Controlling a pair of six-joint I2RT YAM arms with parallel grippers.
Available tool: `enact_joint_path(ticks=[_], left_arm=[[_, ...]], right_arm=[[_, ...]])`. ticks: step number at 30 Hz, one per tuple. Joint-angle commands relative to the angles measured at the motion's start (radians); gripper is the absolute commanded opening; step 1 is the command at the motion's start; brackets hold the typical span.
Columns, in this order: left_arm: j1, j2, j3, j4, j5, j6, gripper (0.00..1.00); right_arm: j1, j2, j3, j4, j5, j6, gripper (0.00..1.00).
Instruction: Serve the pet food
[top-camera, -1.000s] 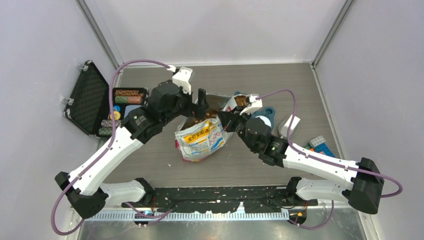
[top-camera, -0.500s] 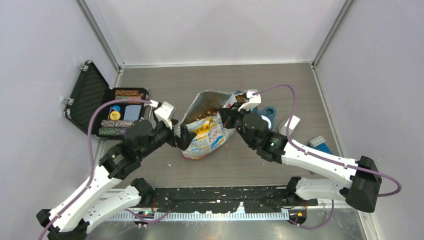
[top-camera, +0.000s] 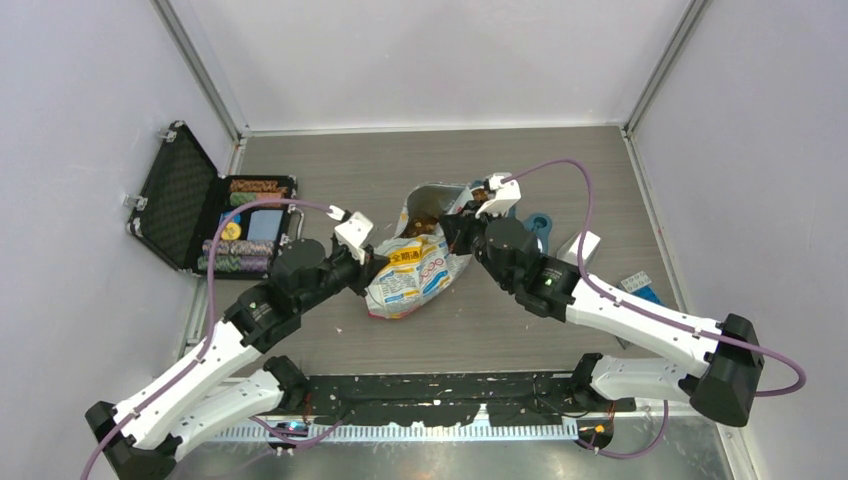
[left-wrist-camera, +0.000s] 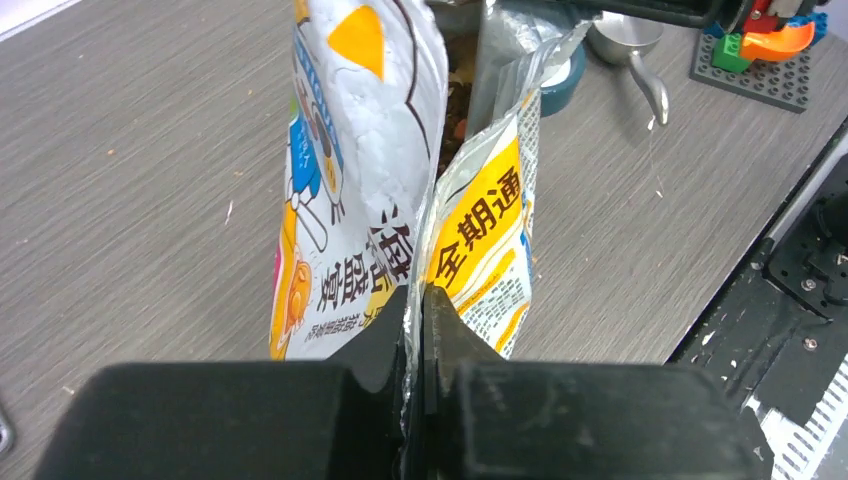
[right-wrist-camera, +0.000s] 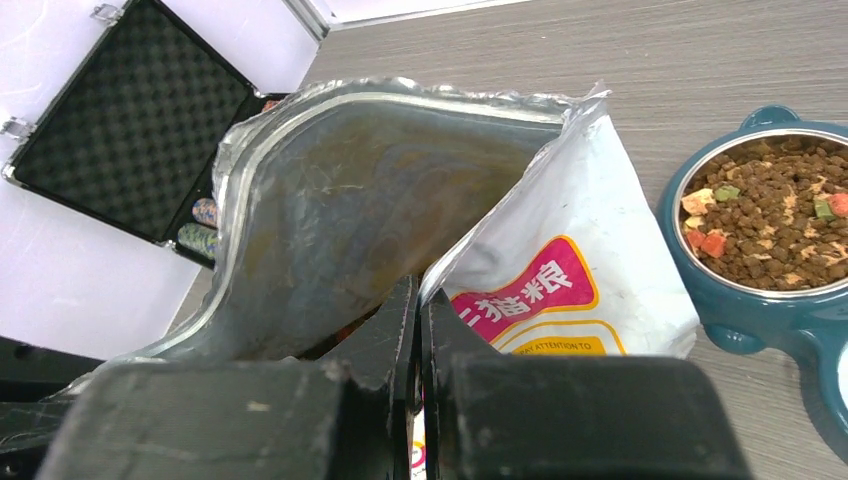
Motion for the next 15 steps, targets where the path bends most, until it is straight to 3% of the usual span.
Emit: enact_joint_path(ticks=[1,3,4,5,6,9,11,15], left_arm=[[-0.003,-0.044,-0.025,0.119,0.067,0.002,0.00],[-0.003,-0.078,-0.032,0.128,0.074,-0.039,0.00],[-0.003,-0.094,-0.034,0.131,0.079,-0.062,0.00],[-0.003,-0.114,-0.037,0.129,0.079,-0.081,0.00],[-0.003,-0.128,-0.039,0.123,0.074,-0.096,0.00],[-0.003,-0.153,-0.041,0.083,0.047,-0.108,0.00],[-0.003,-0.157,-0.052,0.081,0.093,-0.083,0.00],[-0.003,-0.152,-0.035,0.048,0.116,-0.068,0.00]], right_arm=[[-0.041,-0.047,0.145,0.179,0.061,-0.047,0.07],[-0.075,-0.048,0.164,0.155,-0.011,-0.106,0.27],[-0.108,-0.052,0.176,0.137,-0.120,-0.140,0.34],[-0.126,-0.059,0.184,0.121,-0.192,-0.236,0.48],[-0.161,-0.065,0.212,0.058,-0.336,-0.296,0.53],[-0.208,-0.100,0.264,-0.141,-0.527,-0.659,0.85],[-0.236,-0.109,0.295,-0.342,-0.609,-0.890,0.95],[-0.336,-0.096,0.327,-0.590,-0.806,-1.244,0.99]])
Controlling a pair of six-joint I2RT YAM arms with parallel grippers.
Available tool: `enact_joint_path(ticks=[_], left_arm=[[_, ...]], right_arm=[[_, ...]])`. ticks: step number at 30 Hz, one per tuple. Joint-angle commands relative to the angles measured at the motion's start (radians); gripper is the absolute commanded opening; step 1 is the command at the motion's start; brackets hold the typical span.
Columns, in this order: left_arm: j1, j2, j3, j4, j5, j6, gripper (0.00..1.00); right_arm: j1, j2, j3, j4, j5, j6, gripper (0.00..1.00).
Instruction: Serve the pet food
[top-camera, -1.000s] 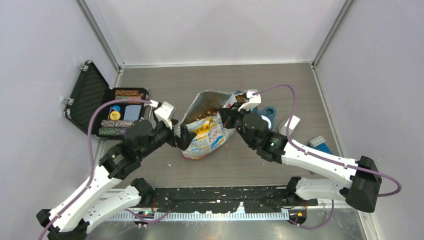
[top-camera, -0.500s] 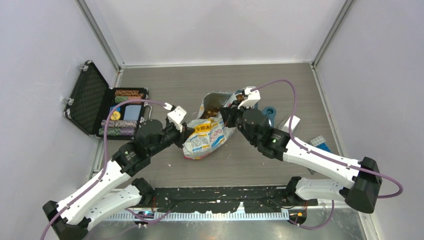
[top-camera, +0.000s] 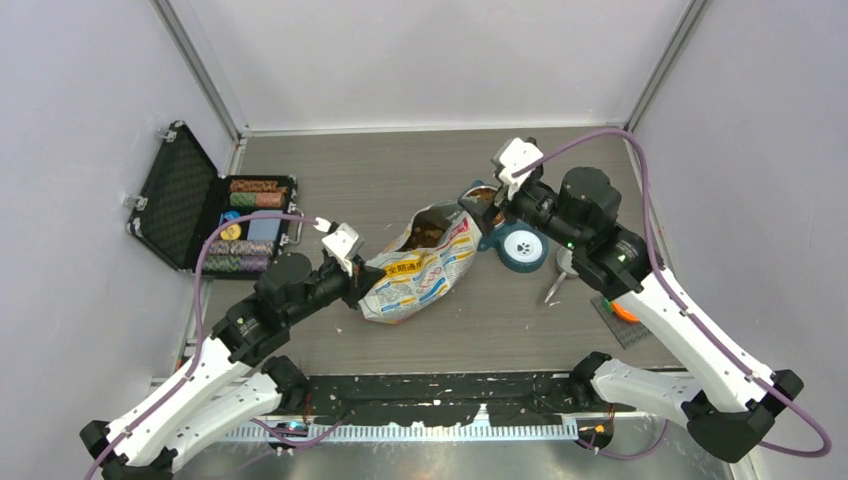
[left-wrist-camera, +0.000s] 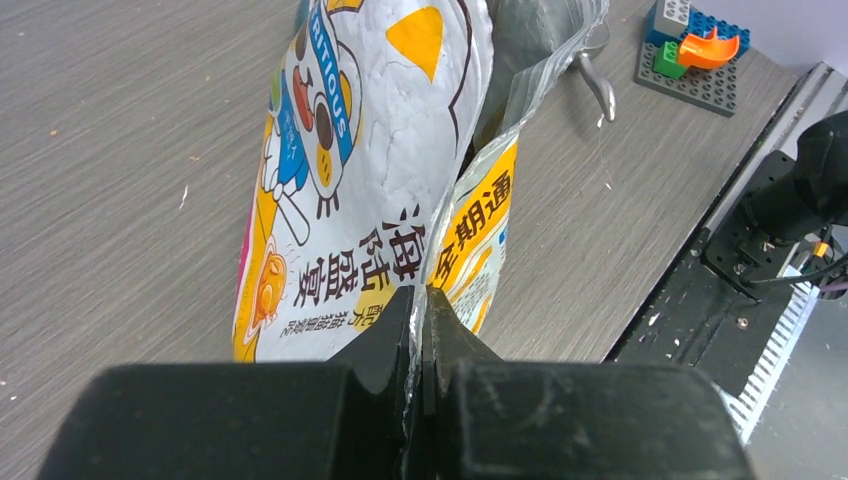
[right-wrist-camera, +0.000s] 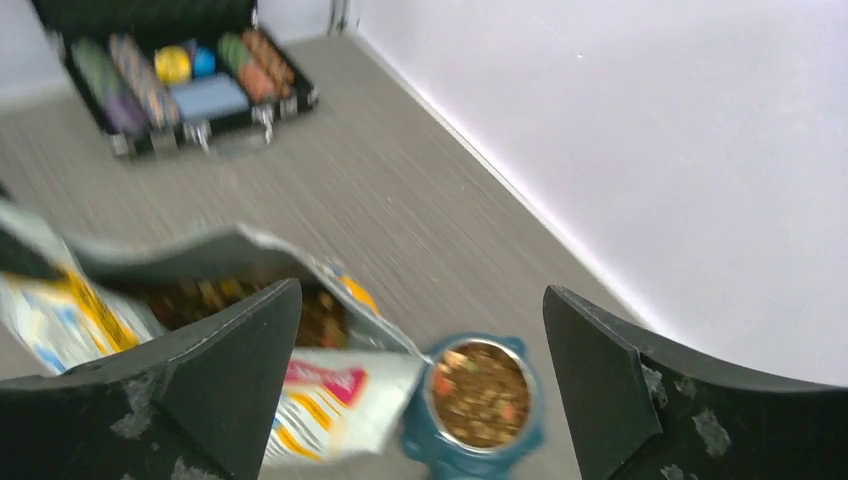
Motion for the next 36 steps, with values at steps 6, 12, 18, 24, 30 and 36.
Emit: enact_joint_path(ticks=[6,12,18,24,30,36], left_arm=[[-0.002,-0.051,0.059,0.022,0.062,0.045,0.00],[-0.002,-0.054,0.092,-0.039,0.102,0.080,0.00],[-0.002,-0.050,0.091,-0.049,0.103,0.081,0.00],[-0.002,-0.066,0.078,-0.051,0.109,0.082,0.00],[-0.002,-0.074,0.074,-0.056,0.127,0.086,0.00],[-0.002,-0.063,0.084,-0.074,0.141,0.097,0.00]], right_arm=[[-0.174,0.037,0.082,-0.660,-0.562,-0.992,1.00],[-0.175,0.181,0.212,-0.817,-0.617,-1.173,0.93],[-0.175,0.190,0.222,-0.775,-0.653,-1.163,0.90],[-0.175,0.126,0.144,-0.653,-0.556,-1.109,0.89],[-0.175,0.114,0.125,-0.595,-0.478,-1.061,0.90],[-0.168,0.165,0.174,-0.625,-0.627,-1.081,0.90]])
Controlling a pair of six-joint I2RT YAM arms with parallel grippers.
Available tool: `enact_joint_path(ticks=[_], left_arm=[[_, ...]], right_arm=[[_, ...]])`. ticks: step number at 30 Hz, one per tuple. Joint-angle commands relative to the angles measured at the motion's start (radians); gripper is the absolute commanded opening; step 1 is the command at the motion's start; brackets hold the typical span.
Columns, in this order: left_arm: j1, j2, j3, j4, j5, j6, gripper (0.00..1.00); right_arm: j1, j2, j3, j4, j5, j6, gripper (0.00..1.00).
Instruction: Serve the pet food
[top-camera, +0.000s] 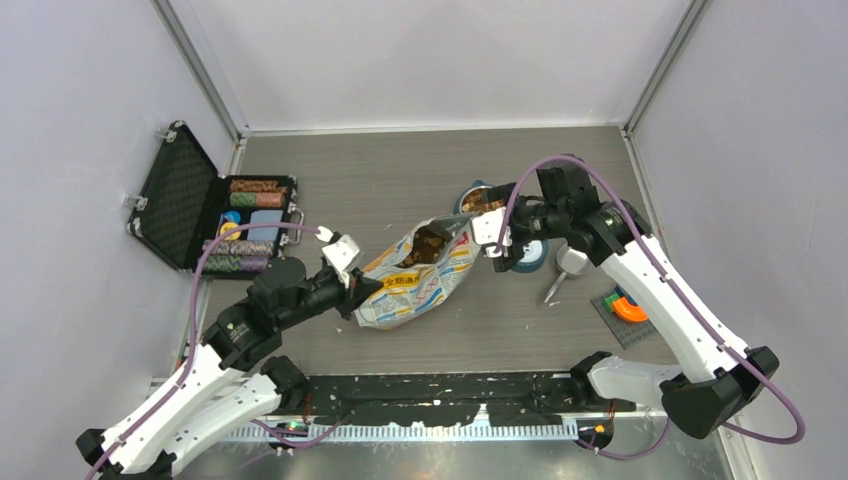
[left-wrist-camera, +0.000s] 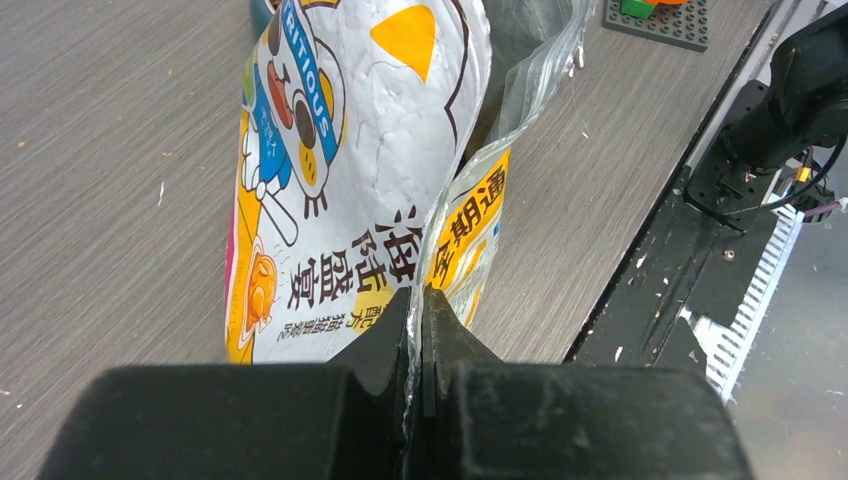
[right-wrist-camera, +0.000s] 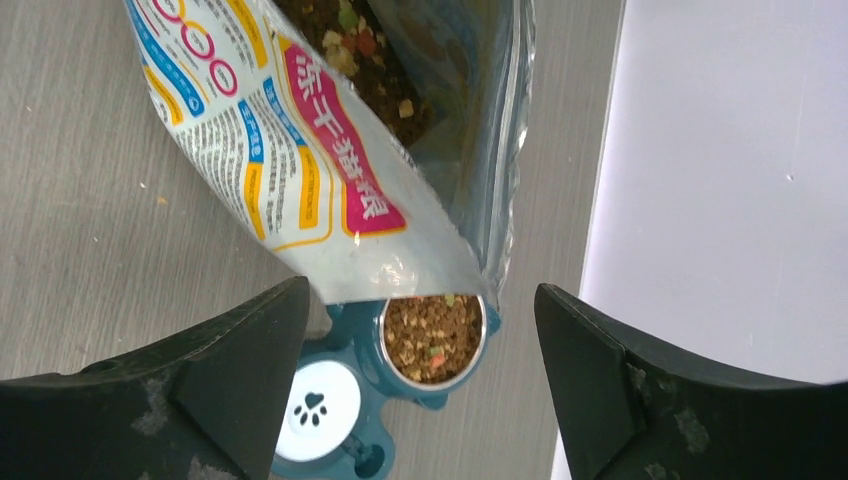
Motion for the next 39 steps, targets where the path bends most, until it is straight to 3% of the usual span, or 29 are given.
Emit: enact_joint_path(ticks=[1,4,6,8,9,11,12,13,14,17,21,24,27,32,33,34,35,36,38,39], left_arm=[[-0.003,-0.017,0.062,0.036,0.043,0.015,0.00],[-0.003,-0.021,0.059,0.029,0.049,0.014,0.00],[-0.003,-0.028,0.058,0.026,0.042,0.010,0.00],[-0.003,-0.040,0.055,0.024,0.026,0.008,0.00],[-0.003,-0.048,0.053,0.019,0.005,0.006,0.00],[-0.003,-0.074,0.045,0.009,-0.140,-0.044,0.00],[-0.003,-0.092,0.043,-0.004,-0.339,-0.085,0.00],[-0.003,-0.114,0.042,-0.024,-0.426,-0.131,0.00],[-0.003,-0.140,0.044,-0.050,-0.604,-0.188,0.00],[-0.003,-0.263,0.031,-0.130,-0.789,-0.266,0.00],[-0.003,-0.471,-0.044,-0.108,-0.805,-0.292,0.00],[-0.003,-0.541,-0.062,-0.084,-0.740,-0.285,0.00],[-0.003,-0.495,-0.040,-0.075,-0.627,-0.269,0.00],[-0.003,-0.266,0.064,-0.100,-0.506,-0.256,0.00],[-0.003,-0.235,0.077,-0.092,-0.490,-0.252,0.11],[-0.003,-0.209,0.085,-0.075,-0.471,-0.242,0.28],[-0.003,-0.186,0.087,-0.051,-0.445,-0.226,0.53],[-0.003,-0.167,0.085,-0.022,-0.413,-0.204,0.69],[-0.003,-0.125,0.092,0.025,-0.338,-0.156,0.92],[-0.003,-0.106,0.095,0.040,-0.302,-0.131,0.95]], right_arm=[[0.009,0.046,0.062,0.027,-0.106,0.002,0.90],[0.043,0.098,0.094,-0.010,-0.117,-0.022,0.88],[0.064,0.128,0.109,-0.025,-0.093,-0.021,0.82],[0.073,0.155,0.126,-0.036,-0.073,-0.019,0.54],[0.074,0.161,0.138,-0.041,-0.061,-0.017,0.26],[0.075,0.175,0.154,-0.056,-0.039,-0.003,0.08],[0.073,0.179,0.159,-0.068,-0.031,-0.018,0.06],[0.069,0.180,0.162,-0.090,-0.014,-0.027,0.05],[0.067,0.180,0.163,-0.102,-0.004,-0.041,0.05],[0.063,0.177,0.160,-0.182,0.044,-0.085,0.05],[0.061,0.156,0.144,-0.211,0.066,-0.109,0.05],[0.061,0.148,0.159,-0.255,0.022,-0.125,0.05],[0.061,0.151,0.213,-0.289,-0.050,-0.099,0.05],[0.063,0.141,0.226,-0.241,-0.157,-0.012,0.05],[0.063,0.138,0.224,-0.227,-0.165,0.020,0.05],[0.064,0.133,0.216,-0.184,-0.178,0.066,0.05],[0.065,0.129,0.210,-0.158,-0.185,0.097,0.05],[0.066,0.118,0.192,-0.092,-0.184,0.171,0.05],[0.067,0.097,0.157,0.015,-0.170,0.279,0.05],[0.069,0.091,0.147,0.071,-0.156,0.310,0.05]])
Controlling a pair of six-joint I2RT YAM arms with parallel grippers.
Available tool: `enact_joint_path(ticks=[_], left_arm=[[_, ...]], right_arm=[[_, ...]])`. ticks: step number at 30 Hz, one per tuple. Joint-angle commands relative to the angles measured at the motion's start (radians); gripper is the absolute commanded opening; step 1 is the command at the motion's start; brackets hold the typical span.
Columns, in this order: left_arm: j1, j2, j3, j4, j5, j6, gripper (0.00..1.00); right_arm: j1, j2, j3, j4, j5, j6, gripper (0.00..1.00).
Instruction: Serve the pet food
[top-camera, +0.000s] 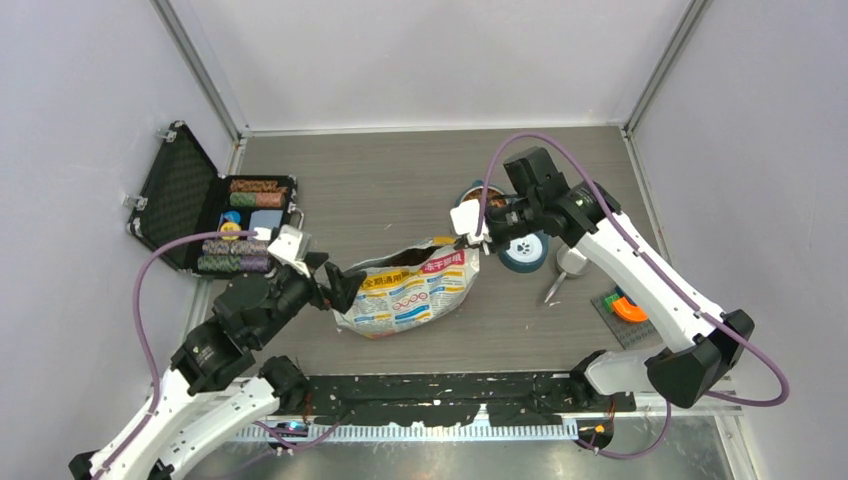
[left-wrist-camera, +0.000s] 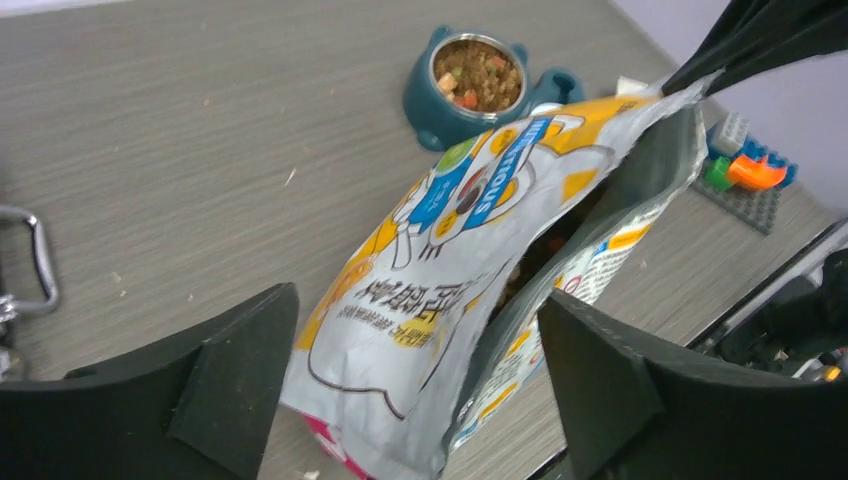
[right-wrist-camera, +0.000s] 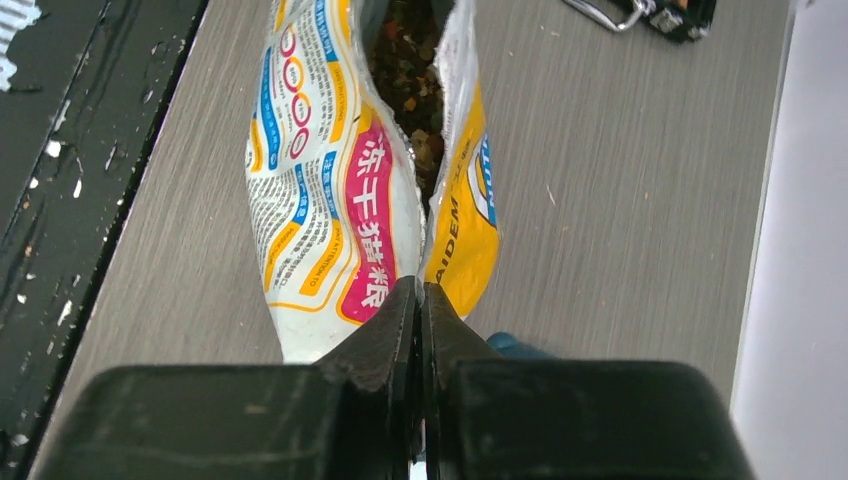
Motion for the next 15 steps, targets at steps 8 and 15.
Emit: enact_joint_path(ticks=[8,15], left_arm=[[0.007,0.188,0.068,0.205,0.393,0.304,0.99],[0.007,0.317,0.148,0.196,0.480,0.428,0.98]], right_arm=[[-0.014,-0.131,-0.054,0.369,0.132,0.468,0.05],[-0.015,-0.141,-0.074,0.448,0.218,0.664,0.05]])
